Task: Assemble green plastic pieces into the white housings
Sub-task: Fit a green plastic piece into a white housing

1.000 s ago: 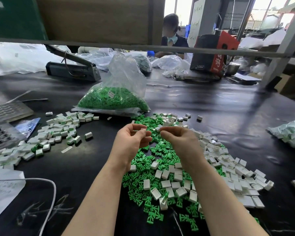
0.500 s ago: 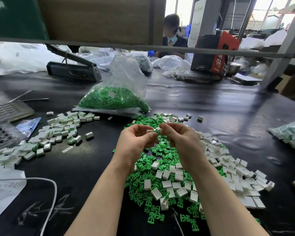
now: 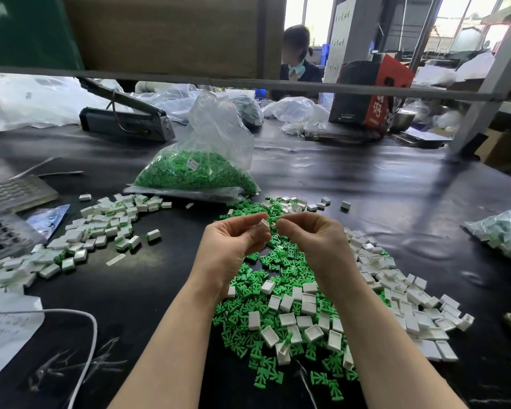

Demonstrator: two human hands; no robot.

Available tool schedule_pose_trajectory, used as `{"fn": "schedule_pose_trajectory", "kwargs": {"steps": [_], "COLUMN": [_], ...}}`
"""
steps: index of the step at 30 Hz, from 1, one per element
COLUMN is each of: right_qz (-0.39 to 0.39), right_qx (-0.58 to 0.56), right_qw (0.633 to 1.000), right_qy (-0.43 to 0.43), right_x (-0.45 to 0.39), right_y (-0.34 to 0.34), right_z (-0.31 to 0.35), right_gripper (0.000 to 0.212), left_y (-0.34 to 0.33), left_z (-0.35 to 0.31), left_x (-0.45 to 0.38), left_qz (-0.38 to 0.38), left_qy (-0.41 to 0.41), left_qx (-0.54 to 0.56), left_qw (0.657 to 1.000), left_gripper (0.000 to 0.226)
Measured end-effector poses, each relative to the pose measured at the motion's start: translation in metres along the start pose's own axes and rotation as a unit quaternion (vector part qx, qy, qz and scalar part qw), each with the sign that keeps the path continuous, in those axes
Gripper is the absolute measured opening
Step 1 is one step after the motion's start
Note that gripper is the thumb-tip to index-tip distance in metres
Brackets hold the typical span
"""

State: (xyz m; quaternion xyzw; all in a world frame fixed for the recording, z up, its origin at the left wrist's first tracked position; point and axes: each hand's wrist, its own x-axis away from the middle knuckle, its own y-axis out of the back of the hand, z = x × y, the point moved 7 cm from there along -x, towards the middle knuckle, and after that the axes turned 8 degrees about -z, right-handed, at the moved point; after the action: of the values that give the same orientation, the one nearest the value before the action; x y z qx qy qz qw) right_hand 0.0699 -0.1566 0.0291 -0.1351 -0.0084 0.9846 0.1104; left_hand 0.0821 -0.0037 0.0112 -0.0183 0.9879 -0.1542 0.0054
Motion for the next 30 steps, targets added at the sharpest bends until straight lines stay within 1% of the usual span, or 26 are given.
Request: {"fn": "schedule_pose_trajectory", "kwargs": {"steps": [5, 9, 10, 15, 22, 24, 27, 30], "right_qz": [-0.005, -0.007, -0.004, 0.012, 0.043, 0.062, 0.111, 0.142], "right_qx": [0.026, 0.062, 0.075, 0.147, 0.192, 0.229, 0.282, 0.287], "right_qw": [1.0, 0.998, 0.997, 0.987, 0.976, 0.966, 0.949, 0.944], "right_qy": [0.013, 0.022, 0.025, 0.058, 0.094, 0.099, 0.09, 0.075], "right_x": [-0.001, -0.003, -0.003, -0.004, -0.002, -0.002, 0.001, 0.004], "right_y": [-0.001, -0.001, -0.001, -0.002, -0.004, -0.007, -0.014, -0.018], "right_z": [0.0, -0.001, -0.001, 0.002, 0.003, 0.0, -0.008, -0.01], "right_gripper": [0.01, 0.004, 0.002, 0.006, 0.008, 0.012, 0.022, 0.03], "left_y": [-0.002, -0.003, -0.002, 0.003, 0.006, 0.006, 0.004, 0.004], "left_z": [-0.003, -0.004, -0.004, -0.007, -0.012, -0.012, -0.012, -0.01], "left_x": [0.002, 0.002, 0.002, 0.0, 0.001, 0.002, 0.002, 0.002], "left_qz": [0.016, 0.026, 0.024, -0.003, -0.006, -0.002, 0.003, 0.004], "left_qy": [-0.016, -0.026, -0.031, -0.071, -0.092, -0.093, -0.091, -0.086], "left_qx": [-0.017, -0.036, -0.045, -0.125, -0.164, -0.168, -0.168, -0.166], "left_qw": [1.0, 0.999, 0.998, 0.99, 0.982, 0.981, 0.982, 0.982], "left_gripper": [0.022, 0.025, 0.023, 0.008, 0.008, 0.008, 0.008, 0.012]}}
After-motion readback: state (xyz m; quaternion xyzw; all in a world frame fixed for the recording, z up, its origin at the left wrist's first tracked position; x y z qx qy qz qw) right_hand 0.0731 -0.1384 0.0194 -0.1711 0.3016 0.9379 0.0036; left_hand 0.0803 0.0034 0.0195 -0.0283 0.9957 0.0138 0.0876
